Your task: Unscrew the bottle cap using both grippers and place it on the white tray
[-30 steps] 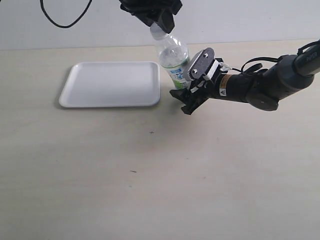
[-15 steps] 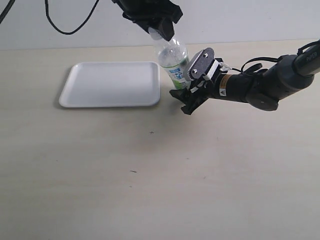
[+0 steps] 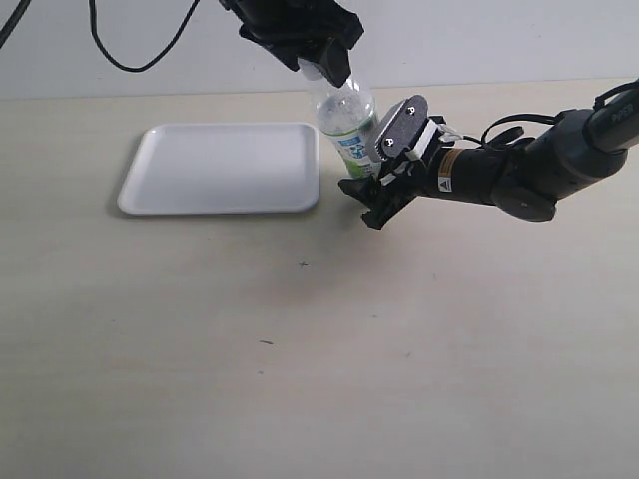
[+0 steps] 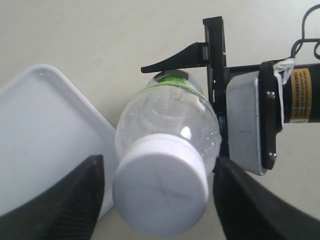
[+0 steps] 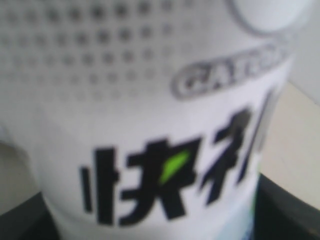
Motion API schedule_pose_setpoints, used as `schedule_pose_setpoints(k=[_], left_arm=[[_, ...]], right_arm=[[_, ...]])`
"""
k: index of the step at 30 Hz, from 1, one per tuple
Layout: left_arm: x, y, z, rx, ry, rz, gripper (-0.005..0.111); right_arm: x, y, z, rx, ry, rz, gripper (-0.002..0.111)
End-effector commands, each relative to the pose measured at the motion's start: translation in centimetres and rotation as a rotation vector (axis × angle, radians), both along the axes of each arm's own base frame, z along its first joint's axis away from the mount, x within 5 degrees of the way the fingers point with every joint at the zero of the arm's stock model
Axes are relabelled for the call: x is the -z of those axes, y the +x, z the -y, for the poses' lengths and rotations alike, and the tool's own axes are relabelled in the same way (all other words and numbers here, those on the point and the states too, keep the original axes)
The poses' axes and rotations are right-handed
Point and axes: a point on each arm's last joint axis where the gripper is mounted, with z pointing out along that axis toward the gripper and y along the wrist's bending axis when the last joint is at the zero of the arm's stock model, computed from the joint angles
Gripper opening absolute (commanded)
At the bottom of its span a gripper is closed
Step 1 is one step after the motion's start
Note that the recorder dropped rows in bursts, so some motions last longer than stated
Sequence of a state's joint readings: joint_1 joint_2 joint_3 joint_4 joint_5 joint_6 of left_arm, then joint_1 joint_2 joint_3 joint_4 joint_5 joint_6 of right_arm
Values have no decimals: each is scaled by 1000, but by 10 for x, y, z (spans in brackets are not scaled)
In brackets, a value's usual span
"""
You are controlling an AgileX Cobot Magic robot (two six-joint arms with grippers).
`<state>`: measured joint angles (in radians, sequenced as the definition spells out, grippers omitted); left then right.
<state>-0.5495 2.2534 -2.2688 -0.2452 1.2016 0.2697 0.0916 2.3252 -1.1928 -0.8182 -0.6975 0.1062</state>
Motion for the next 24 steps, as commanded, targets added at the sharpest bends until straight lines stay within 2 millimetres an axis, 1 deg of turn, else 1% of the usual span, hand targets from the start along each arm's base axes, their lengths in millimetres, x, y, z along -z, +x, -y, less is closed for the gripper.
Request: schedule_pose_setpoints(k=[1,5,8,13,24], left_arm=[[-16,-4,-4,-10,-19,25,62],[-26,-7,-6,-10,-30,44,62],[-24,-7,-6,-12,-26,33,62],[-13,-4,-4,-11,-9,11,62],[-14,-3,-4,-14,-10,24,62]], right_arm=[[-3,0,-1,-5,-1,8,0],[-3,0,-1,-7,-2,8,0],[-3,0,-1,-7,-2,8,0],[-3,0,-1,-7,-2,8,0],[-3,0,-1,-5,-1,8,0]])
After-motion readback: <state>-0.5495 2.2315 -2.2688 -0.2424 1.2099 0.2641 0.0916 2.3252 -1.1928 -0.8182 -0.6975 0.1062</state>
